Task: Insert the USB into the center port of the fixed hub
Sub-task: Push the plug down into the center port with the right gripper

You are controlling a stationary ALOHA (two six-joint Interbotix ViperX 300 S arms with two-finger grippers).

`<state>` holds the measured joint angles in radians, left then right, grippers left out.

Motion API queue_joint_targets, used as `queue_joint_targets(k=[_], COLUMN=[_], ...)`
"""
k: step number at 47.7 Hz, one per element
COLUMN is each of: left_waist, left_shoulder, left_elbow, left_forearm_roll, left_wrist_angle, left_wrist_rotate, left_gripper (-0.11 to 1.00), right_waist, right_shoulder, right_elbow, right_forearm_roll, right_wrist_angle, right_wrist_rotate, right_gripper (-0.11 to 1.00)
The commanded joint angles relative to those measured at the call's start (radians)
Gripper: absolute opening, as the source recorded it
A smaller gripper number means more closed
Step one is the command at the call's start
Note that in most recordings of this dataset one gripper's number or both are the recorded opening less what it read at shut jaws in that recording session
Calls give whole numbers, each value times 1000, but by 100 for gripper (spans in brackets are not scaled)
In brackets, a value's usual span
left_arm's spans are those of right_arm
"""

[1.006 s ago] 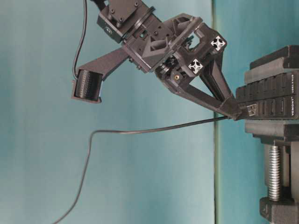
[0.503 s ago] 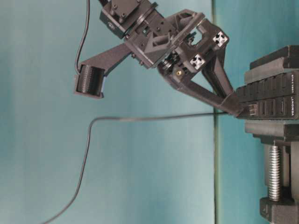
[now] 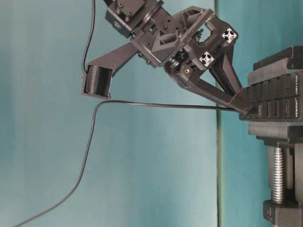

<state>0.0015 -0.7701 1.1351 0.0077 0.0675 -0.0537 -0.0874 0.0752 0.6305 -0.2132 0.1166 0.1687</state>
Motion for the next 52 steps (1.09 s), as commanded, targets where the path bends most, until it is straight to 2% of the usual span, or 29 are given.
queue_joint_targets(k=[1,16,52], left_waist=[0,0,2], left_shoulder=[3,2,2], left_elbow=[-17,-17,-15], left_forearm_roll=[2,2,2], left_wrist_angle=[-9,-9,-11], left_wrist_rotate=[-2,-2,-2], left_gripper=[0,0,0], right_waist=[5,21,26], right_shoulder=[2,20,34], right_elbow=[-2,-3,-20], right_forearm_roll=[2,0,2], right_wrist_angle=[14,67,71], right_wrist_rotate=[9,8,9], right_gripper=[8,8,8])
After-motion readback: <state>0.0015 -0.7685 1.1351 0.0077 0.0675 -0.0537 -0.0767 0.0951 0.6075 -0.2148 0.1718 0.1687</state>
